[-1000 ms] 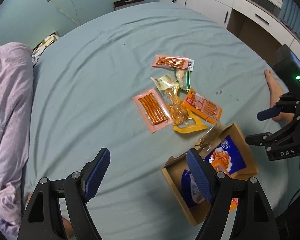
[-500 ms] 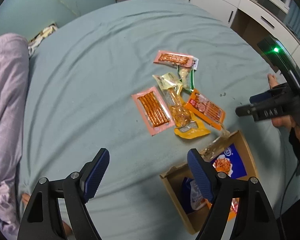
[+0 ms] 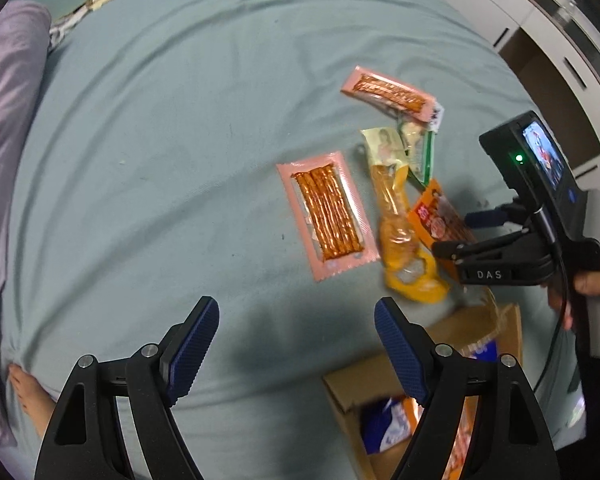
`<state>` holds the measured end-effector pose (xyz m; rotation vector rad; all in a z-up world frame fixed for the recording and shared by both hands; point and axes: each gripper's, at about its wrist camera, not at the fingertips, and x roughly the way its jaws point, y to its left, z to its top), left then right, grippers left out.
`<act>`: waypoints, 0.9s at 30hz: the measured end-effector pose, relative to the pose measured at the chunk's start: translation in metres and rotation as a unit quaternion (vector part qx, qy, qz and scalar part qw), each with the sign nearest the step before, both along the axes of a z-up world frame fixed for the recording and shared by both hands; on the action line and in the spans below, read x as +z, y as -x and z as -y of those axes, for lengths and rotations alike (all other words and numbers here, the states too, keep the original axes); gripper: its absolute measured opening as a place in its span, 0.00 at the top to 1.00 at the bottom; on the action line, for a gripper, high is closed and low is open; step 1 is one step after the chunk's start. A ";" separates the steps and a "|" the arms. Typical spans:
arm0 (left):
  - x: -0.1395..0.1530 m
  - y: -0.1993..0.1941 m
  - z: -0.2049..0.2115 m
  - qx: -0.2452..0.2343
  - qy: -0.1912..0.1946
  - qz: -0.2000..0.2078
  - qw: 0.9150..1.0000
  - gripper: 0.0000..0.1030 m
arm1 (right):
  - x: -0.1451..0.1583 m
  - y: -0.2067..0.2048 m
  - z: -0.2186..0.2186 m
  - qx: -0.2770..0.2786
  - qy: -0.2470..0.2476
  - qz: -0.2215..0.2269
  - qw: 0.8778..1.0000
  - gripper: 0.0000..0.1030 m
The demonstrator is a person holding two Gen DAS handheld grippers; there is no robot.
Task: Organize snacks
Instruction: 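Grasp the pink sausage pack with left tool while right grasps orange pack, then drop the pink pack into the box with left tool while right drops orange pack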
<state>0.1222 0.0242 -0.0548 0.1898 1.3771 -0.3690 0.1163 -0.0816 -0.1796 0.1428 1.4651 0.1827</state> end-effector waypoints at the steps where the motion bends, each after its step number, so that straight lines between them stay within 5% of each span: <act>1: -0.005 -0.004 0.002 0.002 -0.001 -0.004 1.000 0.21 | -0.001 -0.002 0.001 -0.005 -0.005 0.002 1.000 0.42; 2: -0.010 -0.008 0.004 0.003 -0.002 -0.009 1.000 0.21 | -0.001 -0.004 0.001 -0.005 -0.011 0.011 1.000 0.43; 4: -0.019 -0.014 0.008 0.008 -0.002 -0.018 1.000 0.21 | 0.002 -0.003 0.000 0.006 -0.009 0.029 1.000 0.63; 9: -0.047 -0.030 0.018 0.027 0.008 -0.058 0.998 0.21 | 0.016 0.009 0.017 -0.012 -0.049 0.048 0.998 0.89; 14: -0.075 -0.050 0.025 0.054 0.026 -0.093 0.994 0.22 | 0.045 0.032 0.037 -0.028 -0.092 0.093 0.991 0.93; 21: -0.097 -0.056 0.043 0.042 -0.024 -0.079 0.996 0.18 | 0.058 0.051 0.068 -0.050 -0.130 0.110 0.984 0.94; 23: -0.099 -0.053 0.049 0.028 -0.044 -0.064 0.997 0.22 | 0.056 0.056 0.073 -0.055 -0.131 0.111 0.984 0.94; 24: -0.098 -0.051 0.051 0.023 -0.047 -0.058 0.997 0.31 | 0.060 0.055 0.080 -0.056 -0.128 0.109 0.984 0.94; 25: -0.095 -0.049 0.053 0.017 -0.044 -0.053 0.997 0.51 | 0.060 0.056 0.081 -0.058 -0.126 0.108 0.984 0.94; 27: -0.085 -0.046 0.054 0.007 -0.037 -0.039 0.999 0.65 | 0.064 0.061 0.084 -0.059 -0.118 0.112 0.985 0.94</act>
